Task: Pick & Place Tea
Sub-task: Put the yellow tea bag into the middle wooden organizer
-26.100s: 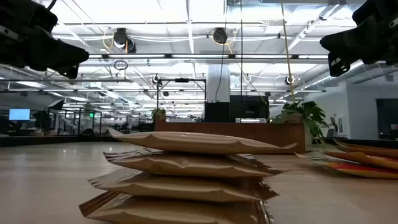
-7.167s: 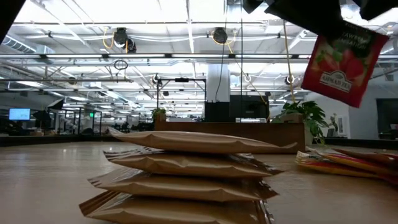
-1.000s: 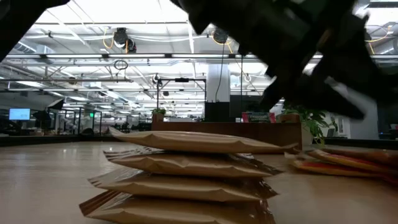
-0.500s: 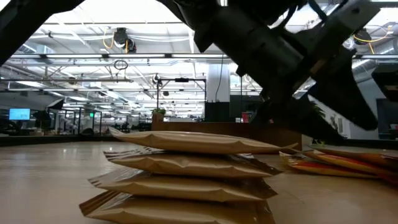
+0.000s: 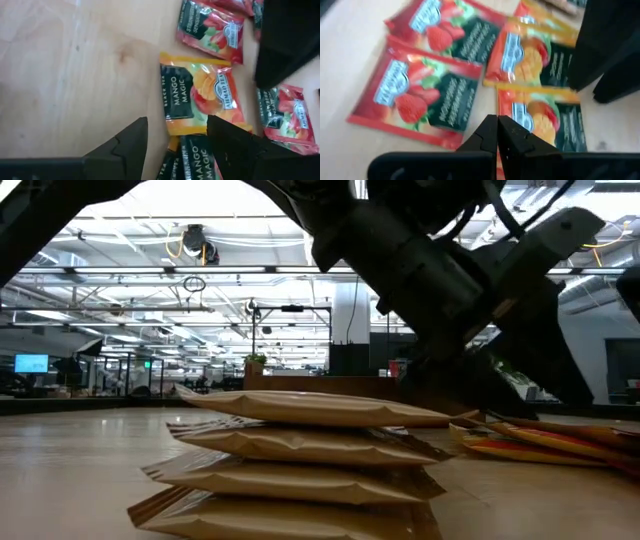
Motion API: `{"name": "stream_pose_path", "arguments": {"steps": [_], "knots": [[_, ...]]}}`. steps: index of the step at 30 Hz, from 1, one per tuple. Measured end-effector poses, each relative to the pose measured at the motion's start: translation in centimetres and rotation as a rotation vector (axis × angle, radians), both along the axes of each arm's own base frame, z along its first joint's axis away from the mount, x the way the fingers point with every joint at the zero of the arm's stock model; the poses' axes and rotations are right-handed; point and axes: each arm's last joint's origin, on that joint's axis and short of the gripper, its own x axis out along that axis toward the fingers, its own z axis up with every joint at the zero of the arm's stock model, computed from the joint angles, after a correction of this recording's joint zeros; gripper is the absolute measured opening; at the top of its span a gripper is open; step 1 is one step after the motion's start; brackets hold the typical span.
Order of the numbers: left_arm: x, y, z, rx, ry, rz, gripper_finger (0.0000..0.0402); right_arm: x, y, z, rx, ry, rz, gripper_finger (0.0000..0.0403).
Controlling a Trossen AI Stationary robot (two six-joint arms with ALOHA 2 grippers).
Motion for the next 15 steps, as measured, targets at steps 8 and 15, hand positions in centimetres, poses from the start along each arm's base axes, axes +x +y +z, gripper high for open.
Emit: {"name": "stream_pose_path", "arguments": {"steps": [8,15], "knots": [[0.1,0.0,-0.3,-0.005,0.002,0.006,0.0205,-1.2,-1.7,-2.4,0.068,0.018,-0.086,0.0000],[0.1,0.4,-0.2,-0.012,0.004,0.010,0.0205,-1.8,-2.7,-3.6,0.116,-0.016,-0.106,0.0000]]}}
